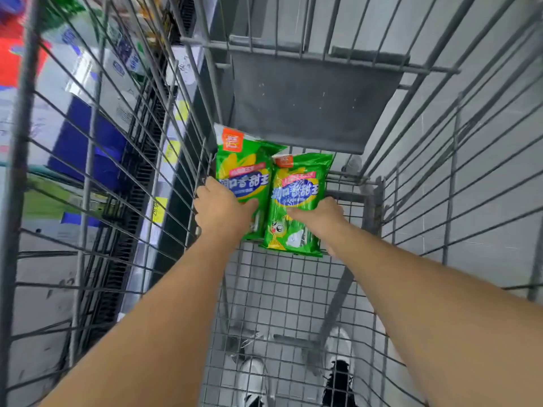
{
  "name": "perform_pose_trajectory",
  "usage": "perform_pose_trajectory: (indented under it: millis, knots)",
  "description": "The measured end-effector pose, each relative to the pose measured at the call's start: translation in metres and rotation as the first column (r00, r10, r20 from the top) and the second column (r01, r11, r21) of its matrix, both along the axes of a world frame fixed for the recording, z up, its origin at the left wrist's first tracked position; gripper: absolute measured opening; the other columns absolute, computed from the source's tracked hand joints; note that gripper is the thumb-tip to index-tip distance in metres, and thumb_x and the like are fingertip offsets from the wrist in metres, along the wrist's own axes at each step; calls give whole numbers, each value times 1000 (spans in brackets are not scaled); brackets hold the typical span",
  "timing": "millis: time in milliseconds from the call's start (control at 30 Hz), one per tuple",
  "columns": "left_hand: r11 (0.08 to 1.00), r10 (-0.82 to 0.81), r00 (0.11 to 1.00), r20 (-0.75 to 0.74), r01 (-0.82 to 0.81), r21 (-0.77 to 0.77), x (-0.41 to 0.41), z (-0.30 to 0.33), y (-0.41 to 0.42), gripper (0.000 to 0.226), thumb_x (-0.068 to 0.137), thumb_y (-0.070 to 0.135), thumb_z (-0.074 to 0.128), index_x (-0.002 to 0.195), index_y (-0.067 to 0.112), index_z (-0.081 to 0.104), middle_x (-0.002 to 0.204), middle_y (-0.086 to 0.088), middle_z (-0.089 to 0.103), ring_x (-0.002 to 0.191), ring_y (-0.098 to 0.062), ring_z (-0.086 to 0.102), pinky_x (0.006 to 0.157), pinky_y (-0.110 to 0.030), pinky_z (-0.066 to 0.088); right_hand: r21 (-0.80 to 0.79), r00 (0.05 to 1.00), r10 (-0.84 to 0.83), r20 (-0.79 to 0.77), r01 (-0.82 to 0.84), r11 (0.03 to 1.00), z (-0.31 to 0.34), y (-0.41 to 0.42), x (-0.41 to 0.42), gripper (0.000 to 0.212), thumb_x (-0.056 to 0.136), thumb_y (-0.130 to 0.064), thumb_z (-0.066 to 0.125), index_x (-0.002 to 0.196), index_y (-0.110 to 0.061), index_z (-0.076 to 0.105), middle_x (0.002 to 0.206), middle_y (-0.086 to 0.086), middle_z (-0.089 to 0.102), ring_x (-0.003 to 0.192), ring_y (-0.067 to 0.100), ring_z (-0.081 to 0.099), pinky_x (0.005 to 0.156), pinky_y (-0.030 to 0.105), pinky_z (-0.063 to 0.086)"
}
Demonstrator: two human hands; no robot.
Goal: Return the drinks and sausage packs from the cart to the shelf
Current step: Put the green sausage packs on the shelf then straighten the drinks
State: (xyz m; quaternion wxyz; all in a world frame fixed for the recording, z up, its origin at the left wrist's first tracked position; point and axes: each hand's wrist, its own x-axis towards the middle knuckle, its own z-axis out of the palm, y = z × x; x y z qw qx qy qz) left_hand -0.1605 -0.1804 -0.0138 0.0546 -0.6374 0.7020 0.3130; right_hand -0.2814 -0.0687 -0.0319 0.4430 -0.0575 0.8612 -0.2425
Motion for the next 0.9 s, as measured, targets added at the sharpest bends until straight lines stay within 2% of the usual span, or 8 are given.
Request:
perform_pose_trajectory:
  millis: [67,133,267,433,533,633,767,900]
  knots:
    - [996,49,997,-62,-45,71,-2,3,-1,80,59,56,79,119,8,57,123,-17,55,113,-39,58,94,-50,51,-33,999,-51,6,51,998,-6,2,1,65,57,-48,83,101,-5,63,103,5,68,97,24,65,91,43,56]
    - [991,58,994,-96,-45,129,-5,3,1,71,47,63,72,101,16,66,110,-14,64,101,-36,64,85,-48,56,-69,995,-96,-9,96,993,-6,4,4,52,57,-39,87,101,-14,73,98,6,75,90,25,71,83,38,59]
    - [982,37,990,-135,-11,187,-14,5,15,56,68,40,83,108,11,56,111,-10,61,99,-30,62,82,-40,54,-70,991,-127,-37,124,990,-6,9,9,38,68,-26,88,101,-13,75,97,8,75,85,24,72,68,27,53]
    - [975,-16,978,-208,61,212,-12,18,30,35,69,24,82,98,15,64,98,-7,70,90,-30,66,77,-39,56,-7,987,-149,-63,149,989,8,26,9,38,66,-23,87,98,-8,72,96,11,73,87,28,71,77,36,60]
    - [957,39,967,-253,36,287,1,46,42,27,72,19,83,95,13,70,94,-9,72,81,-27,67,73,-38,58,13,985,-140,-102,142,990,32,48,10,32,66,-23,88,89,-13,68,94,10,72,86,28,71,79,39,60]
    - [943,91,945,-316,20,333,15,92,47,25,73,16,82,94,13,70,93,-10,73,66,-20,62,55,-28,51,0,983,-138,-118,139,990,76,64,11,39,66,-25,88,97,-10,70,96,12,73,86,27,70,77,36,59]
    - [931,142,908,-395,13,366,32,182,47,24,74,15,83,94,16,69,93,-10,74,71,-23,66,47,-24,49,-99,983,-123,-139,109,989,169,77,14,39,65,-24,89,94,-14,65,96,8,70,86,25,69,79,39,59]
    - [934,114,868,-484,72,350,60,280,51,23,71,8,84,86,20,71,89,-15,76,69,-24,63,59,-35,53,-180,978,-72,-197,36,983,286,90,19,36,68,-16,88,98,-12,67,89,8,71,70,15,63,63,27,51]
